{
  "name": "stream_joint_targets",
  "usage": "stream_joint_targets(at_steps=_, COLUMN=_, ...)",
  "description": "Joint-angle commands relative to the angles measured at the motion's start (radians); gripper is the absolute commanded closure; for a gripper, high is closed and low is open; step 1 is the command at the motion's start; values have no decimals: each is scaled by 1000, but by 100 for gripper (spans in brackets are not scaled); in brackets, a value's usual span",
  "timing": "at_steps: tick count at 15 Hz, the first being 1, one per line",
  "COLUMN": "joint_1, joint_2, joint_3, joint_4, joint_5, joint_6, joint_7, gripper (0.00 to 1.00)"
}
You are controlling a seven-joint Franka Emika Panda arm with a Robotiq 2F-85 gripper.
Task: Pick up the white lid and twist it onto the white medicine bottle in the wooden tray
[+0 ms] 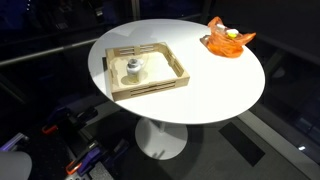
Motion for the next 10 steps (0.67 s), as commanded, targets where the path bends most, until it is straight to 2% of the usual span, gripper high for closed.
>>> stream_joint_targets(at_steps=1, joint_1=25, joint_2=136, joint_3=-39, joint_4=104, joint_5=-31, joint_6=-6, joint_7=-33, gripper=0)
stream_joint_targets(at_steps=4, joint_1=37, joint_2=219, joint_3=-67, joint_4=154, joint_5=-52, joint_6=0, joint_7=-73, gripper=0)
stream_joint_targets(at_steps=10, joint_1=65, joint_2=351, joint_3=-124, joint_4=224, joint_5=-48, joint_6=55, joint_7=-261, gripper=0)
